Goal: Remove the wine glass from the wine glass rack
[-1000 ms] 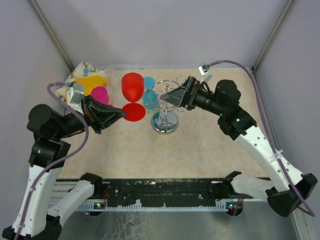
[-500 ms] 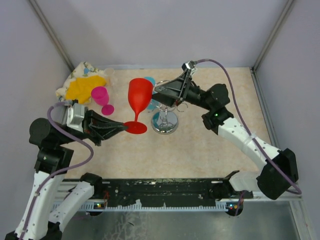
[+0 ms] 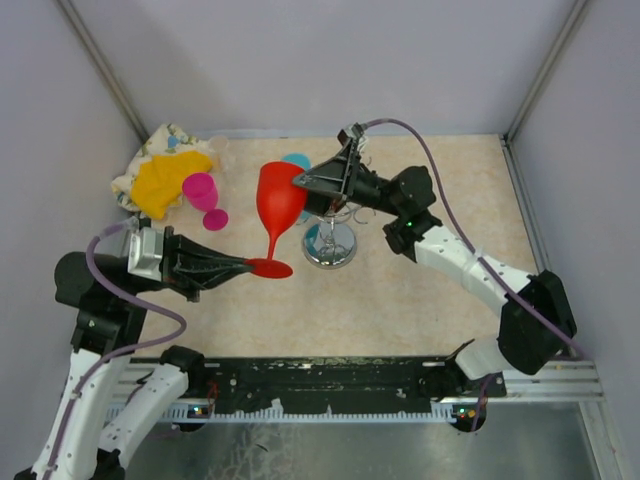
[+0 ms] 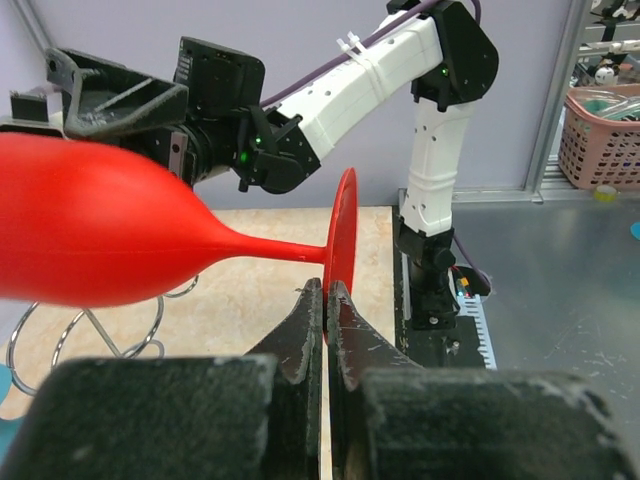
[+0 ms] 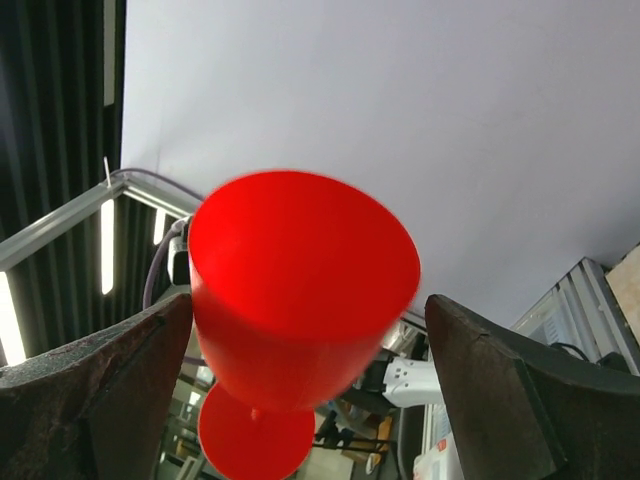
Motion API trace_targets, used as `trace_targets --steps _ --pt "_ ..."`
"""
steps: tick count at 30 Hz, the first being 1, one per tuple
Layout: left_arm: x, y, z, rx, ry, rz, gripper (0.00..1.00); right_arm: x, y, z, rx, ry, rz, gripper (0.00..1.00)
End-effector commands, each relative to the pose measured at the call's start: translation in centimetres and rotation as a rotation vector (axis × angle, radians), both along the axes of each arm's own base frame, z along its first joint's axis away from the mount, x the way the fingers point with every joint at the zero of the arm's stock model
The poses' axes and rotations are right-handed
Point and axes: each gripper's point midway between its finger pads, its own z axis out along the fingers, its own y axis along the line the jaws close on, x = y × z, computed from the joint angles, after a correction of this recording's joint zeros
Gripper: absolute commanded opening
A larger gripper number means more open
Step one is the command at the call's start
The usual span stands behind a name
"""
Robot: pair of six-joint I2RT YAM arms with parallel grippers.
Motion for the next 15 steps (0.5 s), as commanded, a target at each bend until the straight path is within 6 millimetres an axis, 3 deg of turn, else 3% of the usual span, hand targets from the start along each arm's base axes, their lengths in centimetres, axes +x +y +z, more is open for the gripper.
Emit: trace_targets --steps 1,15 --pt "-0.6 -0.1 0.2 0.003 -0.044 -0.041 0.00 -1.9 -0.9 5.0 0.109 -0.146 0.019 0.99" --pt "1.0 -0.7 -1.4 0.016 0.023 -0.041 0.00 -2.9 0.2 5.1 0.108 -0.179 0.080 0.99"
